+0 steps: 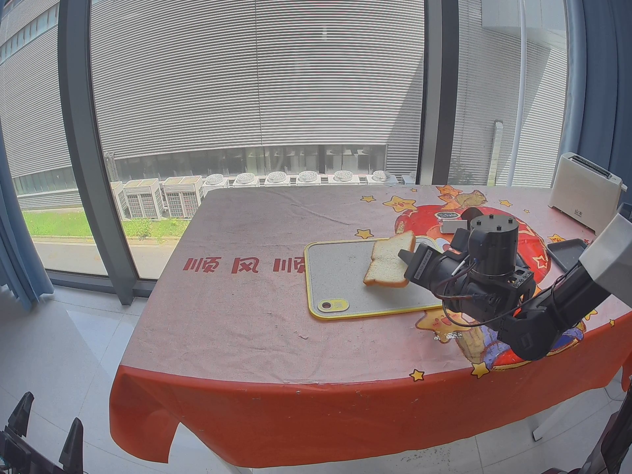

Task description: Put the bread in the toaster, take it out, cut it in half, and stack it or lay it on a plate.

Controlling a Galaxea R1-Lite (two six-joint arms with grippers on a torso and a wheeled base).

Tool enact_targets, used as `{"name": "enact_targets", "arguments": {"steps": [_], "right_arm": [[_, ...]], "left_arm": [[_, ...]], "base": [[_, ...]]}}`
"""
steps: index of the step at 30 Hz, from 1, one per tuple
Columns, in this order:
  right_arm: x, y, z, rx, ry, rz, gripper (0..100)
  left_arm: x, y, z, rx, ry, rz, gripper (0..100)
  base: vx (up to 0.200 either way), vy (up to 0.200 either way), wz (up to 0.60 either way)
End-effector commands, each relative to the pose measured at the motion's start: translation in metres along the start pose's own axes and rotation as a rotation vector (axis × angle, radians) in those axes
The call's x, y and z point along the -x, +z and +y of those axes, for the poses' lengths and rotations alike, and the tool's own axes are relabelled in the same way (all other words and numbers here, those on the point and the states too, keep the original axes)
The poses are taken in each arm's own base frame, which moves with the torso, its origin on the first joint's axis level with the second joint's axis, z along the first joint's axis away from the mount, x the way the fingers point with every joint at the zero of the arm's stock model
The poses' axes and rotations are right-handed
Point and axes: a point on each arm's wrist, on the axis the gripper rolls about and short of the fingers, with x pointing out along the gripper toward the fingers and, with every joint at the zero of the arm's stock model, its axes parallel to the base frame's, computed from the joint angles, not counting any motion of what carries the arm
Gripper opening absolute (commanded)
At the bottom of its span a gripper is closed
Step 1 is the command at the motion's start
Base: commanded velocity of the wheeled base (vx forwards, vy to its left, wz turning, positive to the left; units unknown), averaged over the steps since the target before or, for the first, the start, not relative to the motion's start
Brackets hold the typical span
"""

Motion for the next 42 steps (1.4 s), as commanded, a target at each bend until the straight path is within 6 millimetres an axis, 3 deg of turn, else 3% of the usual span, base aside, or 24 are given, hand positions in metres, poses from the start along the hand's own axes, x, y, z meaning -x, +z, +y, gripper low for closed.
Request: {"name": "enact_targets", "arguments": {"steps": [1, 15, 24, 42], "right_arm": [[0.000, -0.009, -0.004, 0.011, -0.017, 0.033, 100], [0.021, -0.001, 0.011, 0.060, 0.005, 0.019, 100], [0.041, 0.005, 0.012, 0.072, -0.046, 0.106, 100], [0.033, -0.015, 0.011, 0.080, -0.052, 0.167, 100]], "left_arm": [[0.000, -0.005, 0.000, 0.000, 0.000, 0.000, 100], [0.000, -0.005, 0.000, -0.001, 0.000, 0.000, 100], [0.000, -0.005, 0.000, -0.001, -0.001, 0.000, 100], [0.000, -0.005, 0.000, -0.001, -0.001, 0.000, 100]], "base": [[0.000, 0.000, 0.00], [0.000, 0.000, 0.00], [0.000, 0.000, 0.00], [0.000, 0.000, 0.00]]}}
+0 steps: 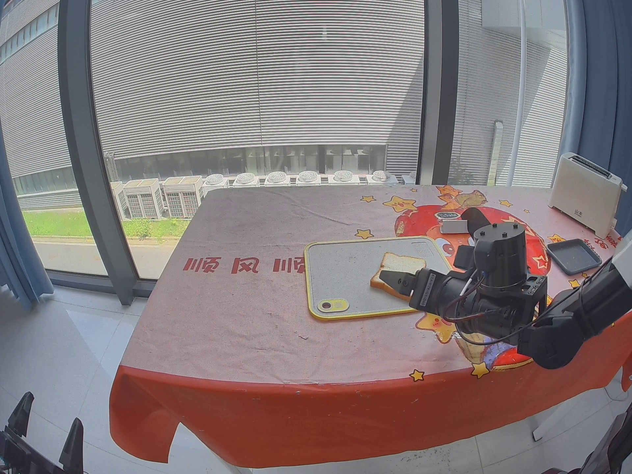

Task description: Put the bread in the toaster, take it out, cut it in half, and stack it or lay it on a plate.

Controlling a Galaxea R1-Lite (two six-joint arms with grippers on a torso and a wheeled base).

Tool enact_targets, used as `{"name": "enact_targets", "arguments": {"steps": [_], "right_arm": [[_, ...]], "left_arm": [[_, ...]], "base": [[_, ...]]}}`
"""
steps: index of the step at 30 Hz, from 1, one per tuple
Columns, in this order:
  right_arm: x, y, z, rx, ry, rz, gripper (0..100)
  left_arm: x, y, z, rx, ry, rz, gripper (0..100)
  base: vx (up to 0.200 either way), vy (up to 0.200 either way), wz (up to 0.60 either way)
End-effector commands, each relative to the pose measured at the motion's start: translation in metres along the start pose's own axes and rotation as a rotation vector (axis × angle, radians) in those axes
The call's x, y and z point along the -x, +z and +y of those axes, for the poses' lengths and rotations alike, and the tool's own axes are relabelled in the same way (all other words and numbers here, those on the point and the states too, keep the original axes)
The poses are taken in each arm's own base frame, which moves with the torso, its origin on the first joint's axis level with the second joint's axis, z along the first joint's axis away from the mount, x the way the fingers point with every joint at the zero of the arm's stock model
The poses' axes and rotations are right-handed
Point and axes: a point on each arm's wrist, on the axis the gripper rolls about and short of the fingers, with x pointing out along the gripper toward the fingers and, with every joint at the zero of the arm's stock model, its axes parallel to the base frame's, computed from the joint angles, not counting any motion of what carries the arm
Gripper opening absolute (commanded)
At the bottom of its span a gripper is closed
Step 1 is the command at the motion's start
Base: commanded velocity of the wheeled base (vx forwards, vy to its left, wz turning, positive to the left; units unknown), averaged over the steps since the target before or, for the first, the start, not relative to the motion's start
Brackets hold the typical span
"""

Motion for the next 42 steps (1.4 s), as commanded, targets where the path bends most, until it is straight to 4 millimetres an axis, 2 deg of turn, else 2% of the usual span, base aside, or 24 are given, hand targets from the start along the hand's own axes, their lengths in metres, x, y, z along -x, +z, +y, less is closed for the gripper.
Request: {"name": "enact_targets", "arguments": {"steps": [1, 10, 22, 30, 33, 36, 42], "right_arm": [[-0.002, -0.003, 0.001, 0.002, 0.003, 0.007, 100], [-0.007, -0.008, 0.002, 0.001, 0.006, 0.022, 100], [-0.010, -0.010, 0.020, -0.029, 0.110, 0.030, 100], [-0.015, -0.010, 0.021, -0.045, 0.124, 0.004, 100], [-0.007, -0.005, 0.025, -0.044, 0.157, -0.034, 100], [0.022, 0.010, 0.036, -0.031, 0.210, -0.087, 100], [0.051, 0.023, 0.032, 0.106, 0.210, -0.163, 100]], "left_arm": [[0.000, -0.005, 0.000, 0.000, -0.001, 0.000, 100], [0.000, -0.005, 0.000, 0.000, 0.001, 0.000, 100], [0.000, -0.005, 0.000, 0.000, -0.001, 0.000, 100], [0.000, -0.005, 0.000, 0.000, -0.001, 0.000, 100], [0.000, -0.005, 0.000, 0.000, -0.001, 0.000, 100], [0.000, -0.005, 0.000, 0.002, 0.002, 0.000, 100], [0.000, -0.005, 0.000, 0.002, 0.002, 0.000, 100]], "base": [[0.000, 0.000, 0.00], [0.000, 0.000, 0.00], [0.000, 0.000, 0.00], [0.000, 0.000, 0.00], [0.000, 0.000, 0.00], [0.000, 0.000, 0.00], [0.000, 0.000, 0.00]]}}
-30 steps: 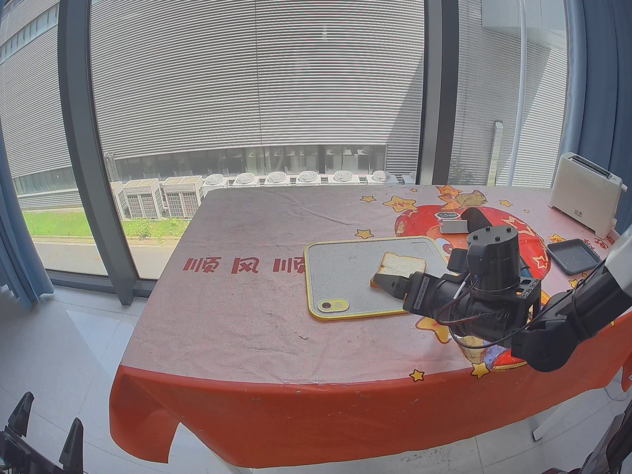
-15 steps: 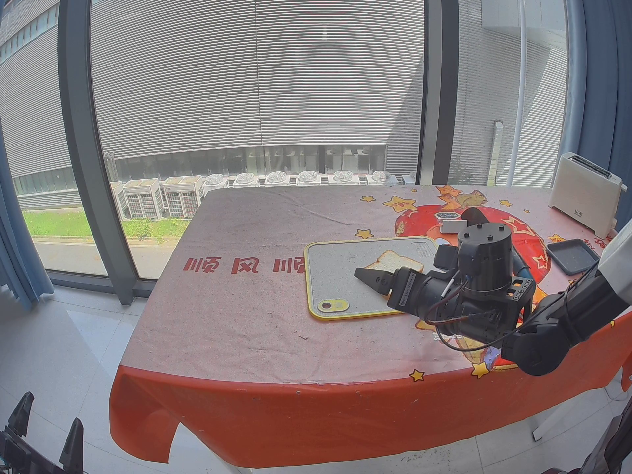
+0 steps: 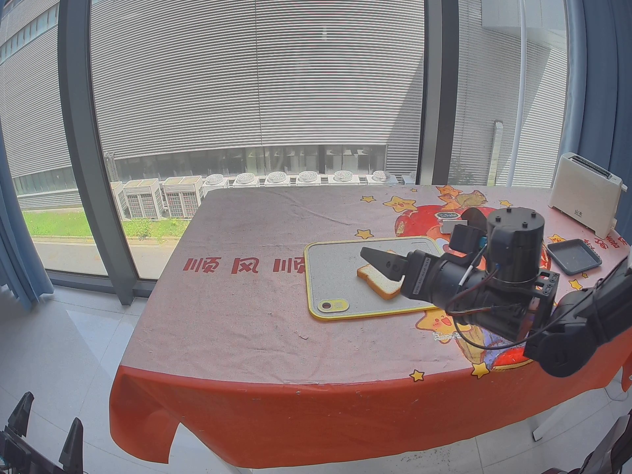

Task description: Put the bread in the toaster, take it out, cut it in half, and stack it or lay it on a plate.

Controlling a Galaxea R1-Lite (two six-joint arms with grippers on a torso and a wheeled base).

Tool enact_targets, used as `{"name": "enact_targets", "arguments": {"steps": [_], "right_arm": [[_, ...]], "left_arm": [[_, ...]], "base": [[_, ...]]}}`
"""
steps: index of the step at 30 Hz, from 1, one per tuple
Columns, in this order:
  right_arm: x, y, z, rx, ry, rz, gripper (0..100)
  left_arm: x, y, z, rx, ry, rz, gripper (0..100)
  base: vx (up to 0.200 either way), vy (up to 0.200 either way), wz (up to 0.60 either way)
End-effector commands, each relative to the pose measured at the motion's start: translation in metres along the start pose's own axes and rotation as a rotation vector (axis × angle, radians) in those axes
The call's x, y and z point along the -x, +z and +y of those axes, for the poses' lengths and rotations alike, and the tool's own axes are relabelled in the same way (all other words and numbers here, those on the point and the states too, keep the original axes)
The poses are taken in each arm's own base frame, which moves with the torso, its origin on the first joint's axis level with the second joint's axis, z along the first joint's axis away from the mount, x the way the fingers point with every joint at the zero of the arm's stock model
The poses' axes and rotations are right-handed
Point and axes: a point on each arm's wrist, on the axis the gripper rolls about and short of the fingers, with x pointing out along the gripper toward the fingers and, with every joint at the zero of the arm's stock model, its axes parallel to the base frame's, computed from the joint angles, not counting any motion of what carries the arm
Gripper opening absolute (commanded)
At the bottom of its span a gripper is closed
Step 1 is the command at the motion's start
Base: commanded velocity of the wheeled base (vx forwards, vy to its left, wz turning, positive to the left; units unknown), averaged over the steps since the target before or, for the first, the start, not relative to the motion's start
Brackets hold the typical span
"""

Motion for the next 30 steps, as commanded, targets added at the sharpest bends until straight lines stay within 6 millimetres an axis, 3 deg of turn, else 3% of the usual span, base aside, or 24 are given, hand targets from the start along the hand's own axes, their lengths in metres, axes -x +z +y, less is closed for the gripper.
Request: {"name": "enact_targets", "arguments": {"steps": [1, 15, 22, 30], "right_arm": [[0.032, 0.017, 0.005, 0.087, 0.016, -0.067, 100], [0.063, 0.015, 0.005, 0.304, -0.023, -0.106, 100], [0.072, 0.026, 0.009, 0.368, -0.093, -0.182, 100], [0.070, 0.029, 0.011, 0.407, -0.101, -0.199, 100]], "left_arm": [[0.000, -0.005, 0.000, 0.001, 0.001, 0.000, 100], [0.000, -0.005, 0.000, 0.004, 0.006, 0.000, 100], [0.000, -0.005, 0.000, 0.004, 0.006, 0.000, 100], [0.000, -0.005, 0.000, 0.002, 0.007, 0.000, 100]], "base": [[0.000, 0.000, 0.00], [0.000, 0.000, 0.00], [0.000, 0.000, 0.00], [0.000, 0.000, 0.00]]}}
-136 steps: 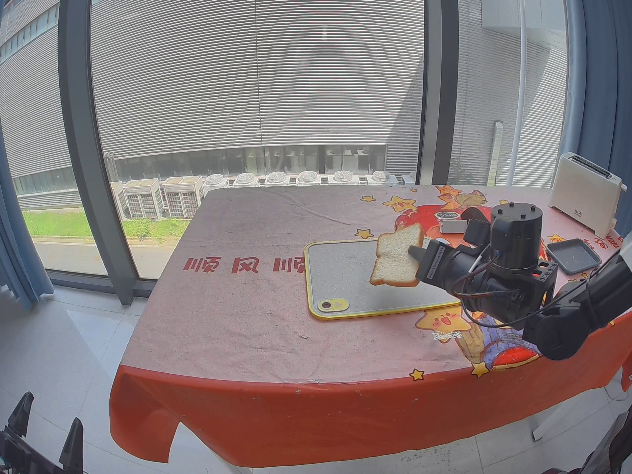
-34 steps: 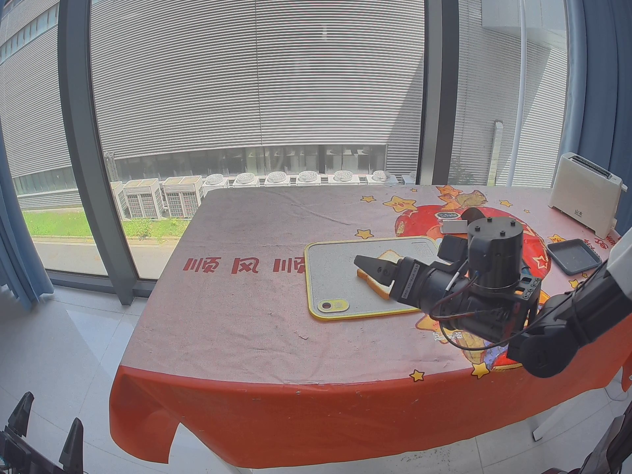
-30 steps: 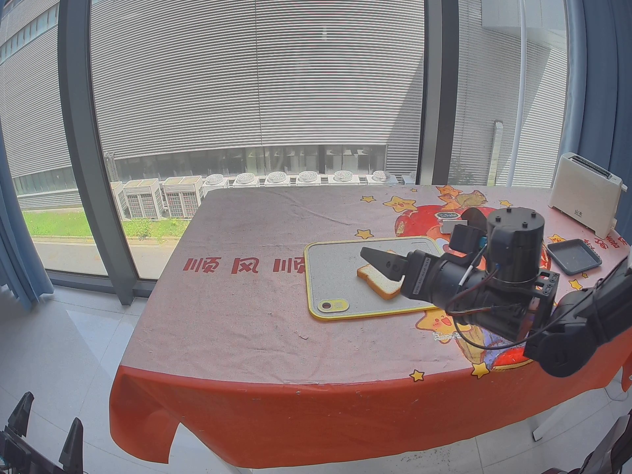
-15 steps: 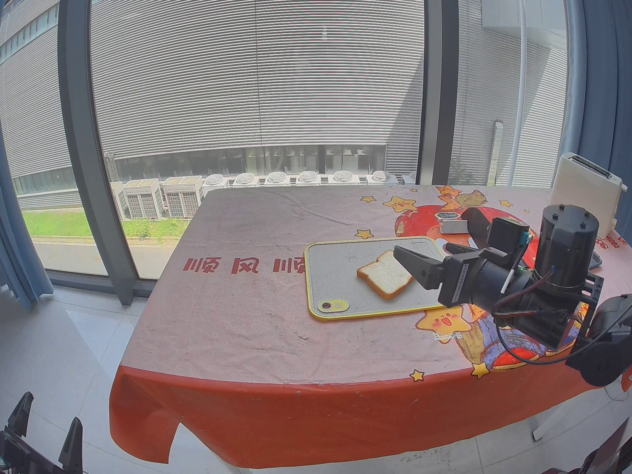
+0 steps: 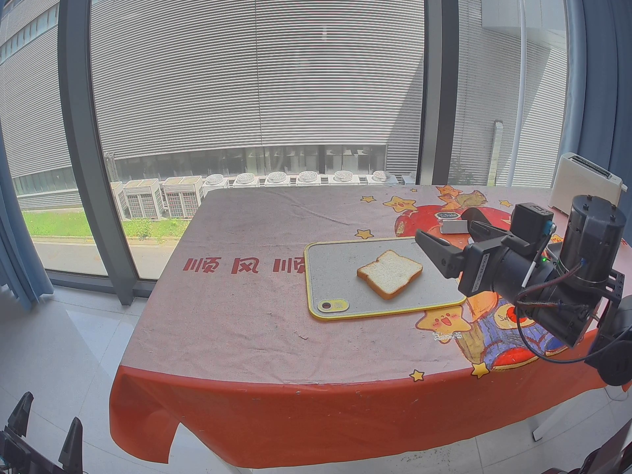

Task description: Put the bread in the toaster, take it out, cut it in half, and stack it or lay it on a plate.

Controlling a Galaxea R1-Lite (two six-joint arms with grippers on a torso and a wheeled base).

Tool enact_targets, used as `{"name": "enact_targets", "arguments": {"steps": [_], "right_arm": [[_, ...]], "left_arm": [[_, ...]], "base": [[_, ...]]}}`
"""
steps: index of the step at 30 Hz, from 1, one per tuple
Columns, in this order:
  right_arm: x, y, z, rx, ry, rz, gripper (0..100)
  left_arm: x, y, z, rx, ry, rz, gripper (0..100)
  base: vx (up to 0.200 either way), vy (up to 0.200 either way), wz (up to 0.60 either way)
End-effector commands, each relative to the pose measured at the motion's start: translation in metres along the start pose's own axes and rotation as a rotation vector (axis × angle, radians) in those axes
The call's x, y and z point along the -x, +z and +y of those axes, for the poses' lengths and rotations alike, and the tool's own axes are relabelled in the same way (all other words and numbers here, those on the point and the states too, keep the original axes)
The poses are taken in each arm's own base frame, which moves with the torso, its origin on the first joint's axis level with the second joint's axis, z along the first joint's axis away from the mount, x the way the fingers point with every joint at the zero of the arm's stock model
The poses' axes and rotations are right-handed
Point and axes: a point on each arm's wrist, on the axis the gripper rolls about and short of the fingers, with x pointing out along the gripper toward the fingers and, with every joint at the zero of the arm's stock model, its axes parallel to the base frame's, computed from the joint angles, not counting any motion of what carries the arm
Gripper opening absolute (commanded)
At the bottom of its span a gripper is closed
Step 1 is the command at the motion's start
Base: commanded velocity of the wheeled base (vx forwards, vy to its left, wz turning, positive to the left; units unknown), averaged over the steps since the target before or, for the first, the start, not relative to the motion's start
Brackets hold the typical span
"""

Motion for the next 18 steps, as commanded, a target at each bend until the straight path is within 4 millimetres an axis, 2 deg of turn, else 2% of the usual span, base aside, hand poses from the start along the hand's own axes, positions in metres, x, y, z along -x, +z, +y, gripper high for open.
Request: {"name": "enact_targets", "arguments": {"steps": [1, 11, 18], "right_arm": [[-0.002, 0.004, 0.002, -0.005, 0.007, -0.016, 100], [-0.006, 0.017, 0.012, -0.024, 0.043, -0.065, 100], [-0.010, 0.013, 0.010, -0.024, 0.029, -0.047, 100]], "left_arm": [[0.000, -0.005, 0.000, 0.000, 0.000, 0.000, 100], [0.000, -0.005, 0.000, 0.001, 0.001, 0.000, 100], [0.000, -0.005, 0.000, 0.001, 0.001, 0.000, 100]], "base": [[0.000, 0.000, 0.00], [0.000, 0.000, 0.00], [0.000, 0.000, 0.00]]}}
